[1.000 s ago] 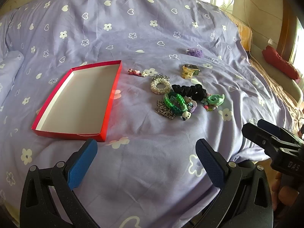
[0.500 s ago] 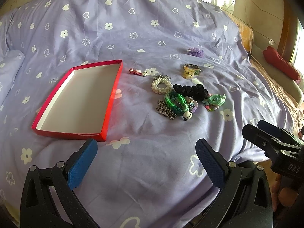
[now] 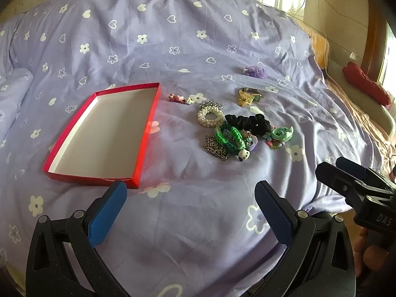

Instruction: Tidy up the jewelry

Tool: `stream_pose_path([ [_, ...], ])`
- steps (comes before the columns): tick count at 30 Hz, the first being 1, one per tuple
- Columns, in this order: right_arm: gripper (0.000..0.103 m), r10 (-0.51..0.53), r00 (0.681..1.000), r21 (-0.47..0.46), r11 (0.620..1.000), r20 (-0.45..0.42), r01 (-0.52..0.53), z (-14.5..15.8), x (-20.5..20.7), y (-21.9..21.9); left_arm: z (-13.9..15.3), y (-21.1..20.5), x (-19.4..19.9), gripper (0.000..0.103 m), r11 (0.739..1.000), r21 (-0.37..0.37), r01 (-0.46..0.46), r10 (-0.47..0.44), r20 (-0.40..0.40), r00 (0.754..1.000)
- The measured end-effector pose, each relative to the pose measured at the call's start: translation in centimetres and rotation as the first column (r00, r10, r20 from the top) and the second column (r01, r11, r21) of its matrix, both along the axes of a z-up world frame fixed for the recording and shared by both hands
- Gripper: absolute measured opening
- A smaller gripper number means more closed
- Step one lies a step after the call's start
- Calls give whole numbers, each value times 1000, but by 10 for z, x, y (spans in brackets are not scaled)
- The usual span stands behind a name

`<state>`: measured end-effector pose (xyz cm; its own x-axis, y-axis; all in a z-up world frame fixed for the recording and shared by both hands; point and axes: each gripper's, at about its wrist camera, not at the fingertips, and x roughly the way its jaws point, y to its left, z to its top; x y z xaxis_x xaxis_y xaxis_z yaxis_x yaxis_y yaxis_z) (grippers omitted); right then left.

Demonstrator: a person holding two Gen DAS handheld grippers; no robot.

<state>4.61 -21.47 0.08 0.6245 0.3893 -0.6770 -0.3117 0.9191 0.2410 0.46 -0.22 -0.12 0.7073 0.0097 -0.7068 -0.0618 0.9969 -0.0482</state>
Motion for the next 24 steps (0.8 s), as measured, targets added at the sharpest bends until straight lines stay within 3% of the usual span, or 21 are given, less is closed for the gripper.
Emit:
stream_pose_path([
  [24,92,2,1000,14,1000,7,-2,3,-2,1,0,-2,-1,103,1000,-1,3,-3,3,1000],
])
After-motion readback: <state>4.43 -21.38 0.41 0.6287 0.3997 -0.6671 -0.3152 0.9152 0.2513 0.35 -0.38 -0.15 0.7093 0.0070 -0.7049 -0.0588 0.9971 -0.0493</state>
